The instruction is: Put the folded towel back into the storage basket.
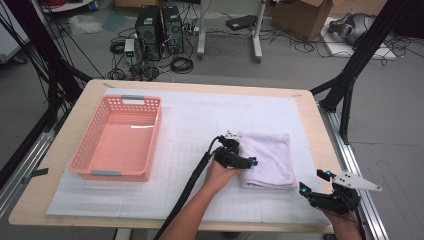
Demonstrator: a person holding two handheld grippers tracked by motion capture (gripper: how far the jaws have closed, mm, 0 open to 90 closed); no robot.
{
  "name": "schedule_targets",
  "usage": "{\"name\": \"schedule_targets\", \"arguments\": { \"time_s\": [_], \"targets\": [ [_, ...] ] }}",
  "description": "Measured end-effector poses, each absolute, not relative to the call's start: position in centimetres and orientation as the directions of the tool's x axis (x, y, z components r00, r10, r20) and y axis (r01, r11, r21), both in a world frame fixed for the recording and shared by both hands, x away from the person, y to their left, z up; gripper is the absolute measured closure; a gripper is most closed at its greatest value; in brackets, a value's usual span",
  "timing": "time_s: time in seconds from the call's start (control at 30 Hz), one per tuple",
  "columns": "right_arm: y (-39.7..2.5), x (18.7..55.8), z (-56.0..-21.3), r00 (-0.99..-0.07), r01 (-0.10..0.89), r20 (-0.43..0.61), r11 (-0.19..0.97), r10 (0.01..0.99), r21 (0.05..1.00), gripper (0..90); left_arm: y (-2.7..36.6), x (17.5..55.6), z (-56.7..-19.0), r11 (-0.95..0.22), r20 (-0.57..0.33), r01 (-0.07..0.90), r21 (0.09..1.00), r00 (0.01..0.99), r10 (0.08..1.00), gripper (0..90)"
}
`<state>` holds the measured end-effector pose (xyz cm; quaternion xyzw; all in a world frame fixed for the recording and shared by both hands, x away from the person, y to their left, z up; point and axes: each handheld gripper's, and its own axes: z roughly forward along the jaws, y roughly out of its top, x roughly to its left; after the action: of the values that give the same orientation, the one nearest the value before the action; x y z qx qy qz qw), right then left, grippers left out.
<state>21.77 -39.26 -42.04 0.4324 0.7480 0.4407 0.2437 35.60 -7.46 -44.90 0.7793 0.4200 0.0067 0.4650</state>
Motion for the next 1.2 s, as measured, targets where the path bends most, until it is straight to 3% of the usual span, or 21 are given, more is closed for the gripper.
{"name": "schedule_targets", "arguments": {
  "time_s": [0.33, 0.5, 0.67, 1.2],
  "targets": [
    [-39.0, 21.8, -42.1, -0.511, 0.435, 0.019, 0.24, 0.859, 0.868, 17.4, -7.7, 35.3, -44.9, -0.272, -0.308, 0.606, 0.747, 0.679, 0.666, 26.0],
    [-39.0, 21.9, -42.1, -0.513, 0.433, 0.015, 0.244, 0.858, 0.868, 17.3, -7.7, 35.1, -45.0, -0.285, -0.329, 0.59, 0.756, 0.718, 0.613, 56.5],
    [-39.1, 21.8, -42.1, -0.513, 0.434, 0.02, 0.24, 0.858, 0.868, 17.3, -7.5, 35.0, -44.9, -0.26, -0.34, 0.58, 0.772, 0.722, 0.602, 70.6],
    [-39.3, 21.7, -42.1, -0.508, 0.431, 0.02, 0.234, 0.861, 0.871, 17.3, -4.4, 34.4, -43.5, -0.158, -0.321, 0.45, 0.879, 0.803, 0.502, 73.0]
  ]
}}
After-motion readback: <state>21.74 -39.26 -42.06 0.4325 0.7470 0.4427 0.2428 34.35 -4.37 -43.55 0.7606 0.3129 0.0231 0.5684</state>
